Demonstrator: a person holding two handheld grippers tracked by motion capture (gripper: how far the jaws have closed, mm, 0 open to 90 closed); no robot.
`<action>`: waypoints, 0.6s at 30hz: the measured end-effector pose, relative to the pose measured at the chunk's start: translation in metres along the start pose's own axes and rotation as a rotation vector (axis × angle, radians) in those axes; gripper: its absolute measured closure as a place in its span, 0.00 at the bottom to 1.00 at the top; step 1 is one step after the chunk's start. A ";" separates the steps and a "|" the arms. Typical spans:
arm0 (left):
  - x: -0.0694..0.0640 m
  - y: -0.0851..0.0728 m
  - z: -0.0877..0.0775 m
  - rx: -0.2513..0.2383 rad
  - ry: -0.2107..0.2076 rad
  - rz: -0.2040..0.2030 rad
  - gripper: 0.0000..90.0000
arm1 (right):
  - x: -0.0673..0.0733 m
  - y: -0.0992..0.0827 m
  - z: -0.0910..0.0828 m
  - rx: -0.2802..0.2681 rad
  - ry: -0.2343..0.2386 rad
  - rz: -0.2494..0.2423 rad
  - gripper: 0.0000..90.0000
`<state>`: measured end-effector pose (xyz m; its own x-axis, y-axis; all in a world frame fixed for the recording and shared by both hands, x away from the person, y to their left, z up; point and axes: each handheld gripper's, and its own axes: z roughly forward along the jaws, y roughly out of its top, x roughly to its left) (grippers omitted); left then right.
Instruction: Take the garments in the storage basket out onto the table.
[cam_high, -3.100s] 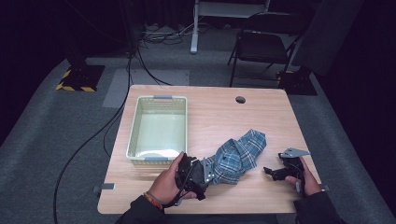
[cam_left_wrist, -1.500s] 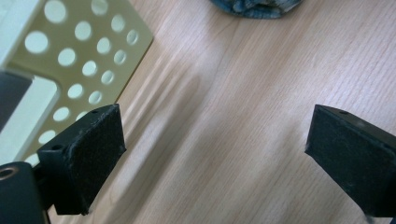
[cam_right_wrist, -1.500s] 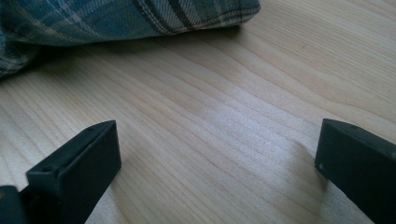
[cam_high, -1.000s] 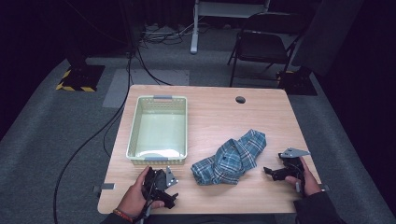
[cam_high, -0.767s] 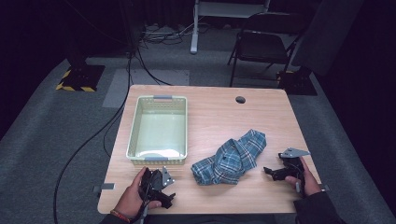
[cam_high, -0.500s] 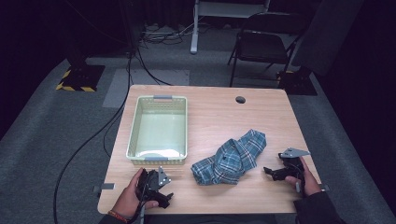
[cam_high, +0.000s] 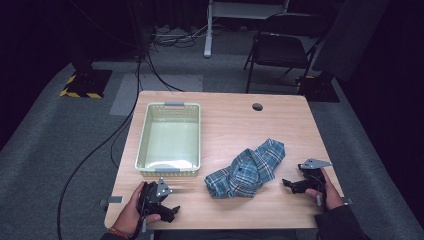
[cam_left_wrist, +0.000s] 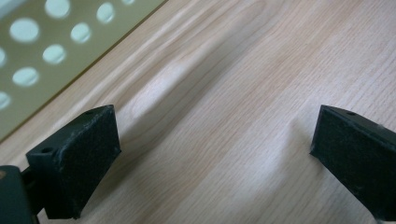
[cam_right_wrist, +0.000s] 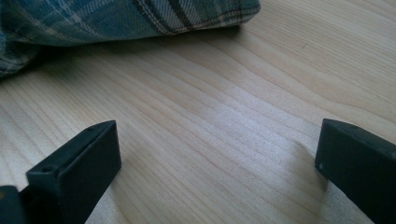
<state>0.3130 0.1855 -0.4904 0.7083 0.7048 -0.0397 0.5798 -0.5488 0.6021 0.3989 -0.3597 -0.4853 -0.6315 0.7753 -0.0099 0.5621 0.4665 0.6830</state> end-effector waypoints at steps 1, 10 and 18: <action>0.002 -0.003 0.000 -0.023 0.002 0.001 0.00 | 0.000 0.000 0.000 0.000 0.000 0.000 0.00; 0.011 -0.014 0.000 -0.107 -0.002 -0.003 0.00 | 0.000 0.000 0.000 0.000 0.000 0.000 0.00; 0.013 -0.015 -0.001 -0.107 0.009 -0.016 0.00 | 0.000 0.000 0.000 0.000 0.000 -0.001 0.00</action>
<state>0.3127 0.2035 -0.4993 0.6952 0.7175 -0.0436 0.5449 -0.4864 0.6830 0.3989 -0.3598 -0.4853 -0.6322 0.7747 -0.0105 0.5613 0.4673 0.6830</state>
